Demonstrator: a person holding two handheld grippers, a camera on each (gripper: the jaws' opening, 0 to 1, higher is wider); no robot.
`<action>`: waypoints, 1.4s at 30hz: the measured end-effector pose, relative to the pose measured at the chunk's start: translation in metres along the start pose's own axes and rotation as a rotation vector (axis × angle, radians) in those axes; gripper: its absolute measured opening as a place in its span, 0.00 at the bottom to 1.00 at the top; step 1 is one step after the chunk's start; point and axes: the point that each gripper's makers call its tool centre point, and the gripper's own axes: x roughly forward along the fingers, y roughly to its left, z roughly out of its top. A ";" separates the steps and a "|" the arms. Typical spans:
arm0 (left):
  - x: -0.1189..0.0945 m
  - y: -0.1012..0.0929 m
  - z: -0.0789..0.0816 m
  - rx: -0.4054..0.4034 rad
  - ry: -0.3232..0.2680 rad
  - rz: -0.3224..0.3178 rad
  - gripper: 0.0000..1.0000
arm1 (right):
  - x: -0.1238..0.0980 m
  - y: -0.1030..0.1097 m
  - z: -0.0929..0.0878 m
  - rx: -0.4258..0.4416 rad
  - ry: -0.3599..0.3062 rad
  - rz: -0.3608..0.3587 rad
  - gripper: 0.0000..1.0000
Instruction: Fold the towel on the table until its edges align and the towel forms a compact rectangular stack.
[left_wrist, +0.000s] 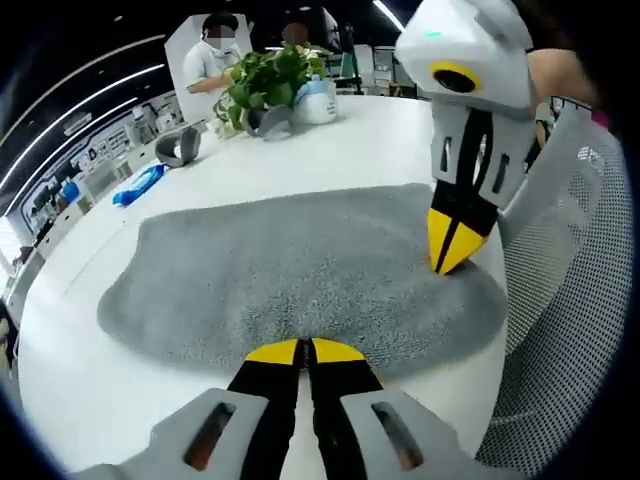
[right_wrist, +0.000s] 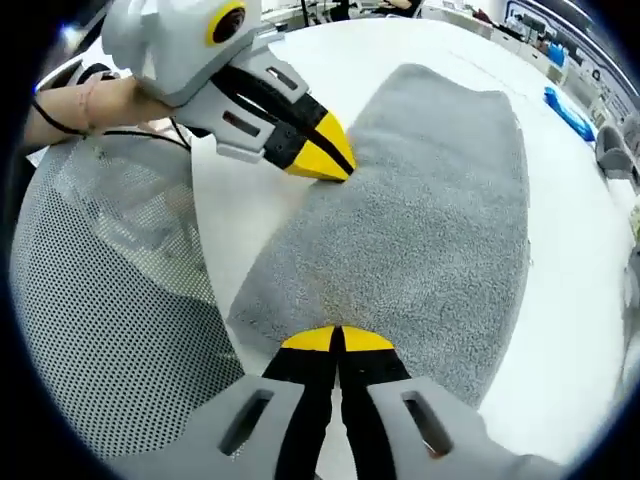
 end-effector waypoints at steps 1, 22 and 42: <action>0.000 0.002 -0.001 -0.009 -0.001 0.006 0.04 | 0.001 0.003 0.002 0.002 -0.018 -0.011 0.00; -0.002 -0.049 0.006 -0.115 0.033 -0.238 0.01 | 0.013 0.014 0.023 -0.113 -0.088 -0.090 0.00; -0.003 -0.030 -0.001 0.027 0.058 -0.145 0.01 | 0.024 0.024 0.044 -0.136 -0.150 -0.077 0.00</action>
